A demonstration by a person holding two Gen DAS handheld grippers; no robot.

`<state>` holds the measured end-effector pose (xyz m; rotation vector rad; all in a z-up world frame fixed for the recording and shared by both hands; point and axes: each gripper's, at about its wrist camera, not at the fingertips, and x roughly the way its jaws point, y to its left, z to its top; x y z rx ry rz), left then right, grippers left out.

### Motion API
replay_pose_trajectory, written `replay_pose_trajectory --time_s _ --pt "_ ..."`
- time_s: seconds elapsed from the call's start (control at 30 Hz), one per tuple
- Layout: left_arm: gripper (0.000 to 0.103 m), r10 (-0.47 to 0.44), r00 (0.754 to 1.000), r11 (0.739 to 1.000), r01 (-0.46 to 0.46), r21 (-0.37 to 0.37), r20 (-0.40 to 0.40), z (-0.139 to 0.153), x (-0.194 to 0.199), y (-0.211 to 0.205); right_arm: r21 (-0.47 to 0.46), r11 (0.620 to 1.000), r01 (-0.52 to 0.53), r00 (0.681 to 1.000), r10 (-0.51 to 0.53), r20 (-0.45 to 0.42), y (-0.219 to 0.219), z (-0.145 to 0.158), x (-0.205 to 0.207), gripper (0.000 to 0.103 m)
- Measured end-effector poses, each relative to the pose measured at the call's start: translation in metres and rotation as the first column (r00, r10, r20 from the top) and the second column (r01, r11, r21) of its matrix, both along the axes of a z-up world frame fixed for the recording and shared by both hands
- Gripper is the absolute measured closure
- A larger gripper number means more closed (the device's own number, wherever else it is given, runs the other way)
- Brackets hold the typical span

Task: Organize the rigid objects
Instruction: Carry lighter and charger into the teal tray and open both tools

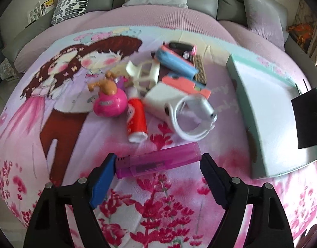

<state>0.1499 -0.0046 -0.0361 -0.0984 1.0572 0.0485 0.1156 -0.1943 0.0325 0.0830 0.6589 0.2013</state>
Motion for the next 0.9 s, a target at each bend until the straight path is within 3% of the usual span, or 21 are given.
replay_pose_trajectory --time_s 0.2,0.4,0.67,0.9 --pt "0.021 -0.027 0.992 0.999 0.032 -0.033 0.127 0.057 0.010 -0.017 0.004 0.996 0.089 0.994 -0.089 0.056 -0.028 0.033 0.017 0.071" --pt "0.021 -0.071 0.976 0.994 0.087 -0.067 0.205 0.093 0.039 -0.060 -0.011 0.963 0.270 0.961 -0.269 0.070 -0.077 0.054 0.044 0.071" --pt "0.021 -0.077 0.973 0.991 0.099 -0.093 0.217 0.083 0.080 -0.108 -0.038 0.905 0.423 0.906 -0.423 0.007 -0.124 0.042 0.072 0.071" --pt "0.020 -0.134 0.973 0.987 0.149 -0.063 0.189 0.056 0.096 -0.142 -0.113 0.900 0.422 0.901 -0.430 -0.061 -0.141 0.005 0.084 0.071"
